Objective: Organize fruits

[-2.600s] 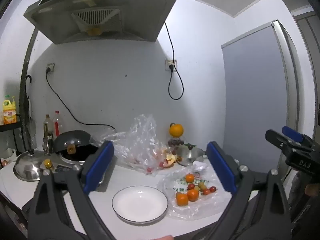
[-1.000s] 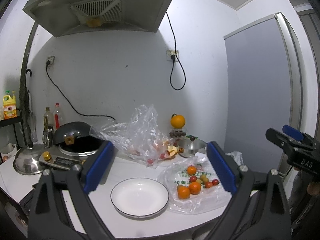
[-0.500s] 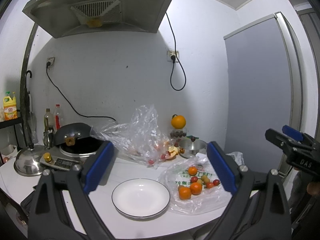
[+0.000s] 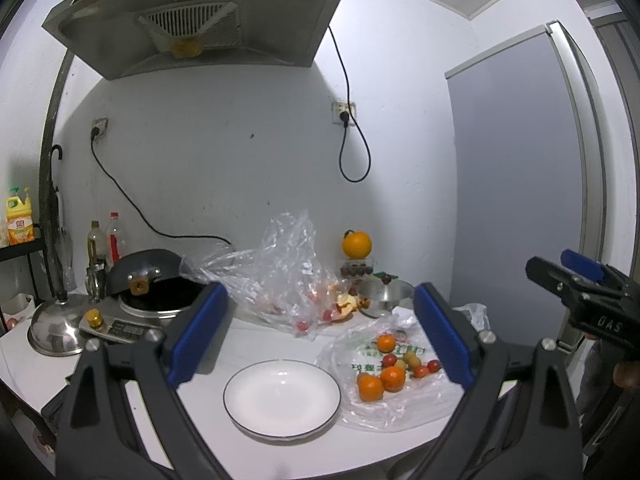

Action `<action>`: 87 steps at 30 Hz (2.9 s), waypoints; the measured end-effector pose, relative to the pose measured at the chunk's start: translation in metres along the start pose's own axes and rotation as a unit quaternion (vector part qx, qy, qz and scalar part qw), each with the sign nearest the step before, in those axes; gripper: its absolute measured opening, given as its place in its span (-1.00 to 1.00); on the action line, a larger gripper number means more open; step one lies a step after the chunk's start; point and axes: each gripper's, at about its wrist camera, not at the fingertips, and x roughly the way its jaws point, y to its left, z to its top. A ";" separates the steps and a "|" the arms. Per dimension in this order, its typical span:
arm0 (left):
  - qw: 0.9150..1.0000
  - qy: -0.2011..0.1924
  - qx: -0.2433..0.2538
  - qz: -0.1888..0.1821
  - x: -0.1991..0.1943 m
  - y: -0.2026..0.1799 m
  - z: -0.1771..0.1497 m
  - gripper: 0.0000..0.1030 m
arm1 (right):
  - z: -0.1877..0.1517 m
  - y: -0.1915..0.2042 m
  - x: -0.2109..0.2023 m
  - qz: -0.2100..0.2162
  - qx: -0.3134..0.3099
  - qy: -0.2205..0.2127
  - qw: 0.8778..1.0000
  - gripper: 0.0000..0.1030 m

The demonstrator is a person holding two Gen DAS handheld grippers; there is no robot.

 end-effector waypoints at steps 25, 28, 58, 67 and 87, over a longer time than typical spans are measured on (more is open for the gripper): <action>0.998 0.062 0.016 0.007 0.076 -0.018 -0.020 0.85 | -0.013 -0.029 0.060 0.003 -0.003 0.039 0.999 0.89; 0.996 0.082 0.028 0.006 0.096 -0.029 -0.028 0.85 | -0.021 -0.040 0.071 0.003 -0.005 0.055 0.998 0.89; 0.946 0.308 0.089 -0.052 0.236 -0.093 -0.139 0.16 | -0.105 -0.093 0.169 0.067 0.008 0.184 0.981 0.59; 0.932 0.344 0.098 -0.056 0.252 -0.093 -0.158 -0.06 | -0.118 -0.090 0.183 0.095 0.011 0.202 0.975 0.41; 0.931 0.346 0.074 -0.089 0.252 -0.079 -0.159 -0.17 | -0.122 -0.055 0.204 0.147 -0.020 0.231 0.961 0.16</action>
